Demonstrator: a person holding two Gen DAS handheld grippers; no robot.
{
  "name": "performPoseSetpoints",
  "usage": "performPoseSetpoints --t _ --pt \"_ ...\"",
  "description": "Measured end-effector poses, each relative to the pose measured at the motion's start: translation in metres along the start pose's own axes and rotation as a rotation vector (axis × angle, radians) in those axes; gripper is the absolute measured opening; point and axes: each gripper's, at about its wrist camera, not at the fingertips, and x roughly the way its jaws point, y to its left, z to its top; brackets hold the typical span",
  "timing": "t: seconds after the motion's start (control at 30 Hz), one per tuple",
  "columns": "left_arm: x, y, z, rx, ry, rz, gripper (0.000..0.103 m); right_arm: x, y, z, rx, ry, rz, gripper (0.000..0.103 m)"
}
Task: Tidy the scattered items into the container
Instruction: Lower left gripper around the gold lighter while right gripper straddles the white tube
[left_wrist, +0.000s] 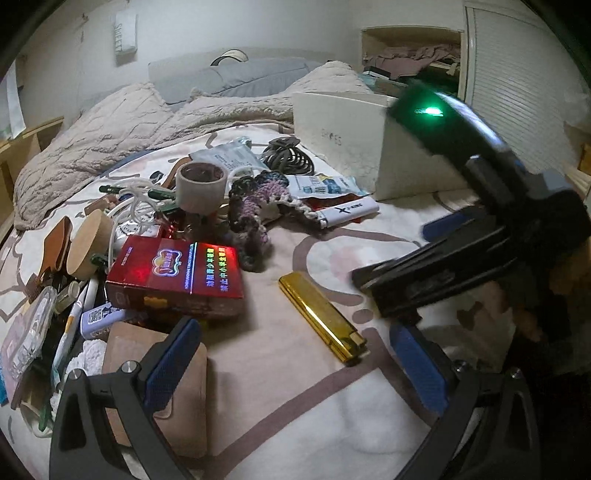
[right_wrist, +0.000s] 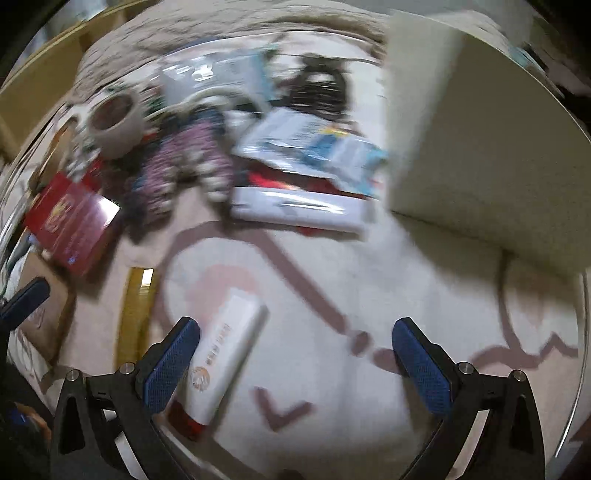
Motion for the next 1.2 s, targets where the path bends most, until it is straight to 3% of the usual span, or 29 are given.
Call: performPoseSetpoints --t 0.13,0.4,0.57,0.63,0.77,1.03,1.2 --pt "0.007 0.002 0.005 -0.033 -0.006 0.009 0.103 -0.003 -0.026 0.0 0.083 0.009 -0.06 0.103" --pt "0.023 -0.009 0.003 0.036 0.022 0.069 0.102 -0.011 -0.052 -0.003 0.182 -0.001 -0.003 0.103" --pt "0.023 -0.015 0.0 0.063 0.037 -0.005 0.068 -0.014 -0.06 -0.002 0.227 -0.01 0.06 0.103" --pt "0.023 -0.016 -0.002 0.068 0.049 -0.022 0.058 -0.014 -0.075 0.004 0.235 -0.011 0.073 0.103" --pt "0.02 -0.017 -0.005 0.072 0.057 -0.04 0.045 -0.014 -0.069 0.001 0.238 -0.011 0.078 0.103" --pt "0.01 -0.007 -0.011 0.058 0.09 0.003 0.043 -0.013 -0.066 0.001 0.228 -0.006 0.074 0.103" --pt "0.012 0.016 -0.009 -0.033 0.106 0.064 0.044 -0.013 -0.064 0.0 0.225 -0.003 0.066 0.103"
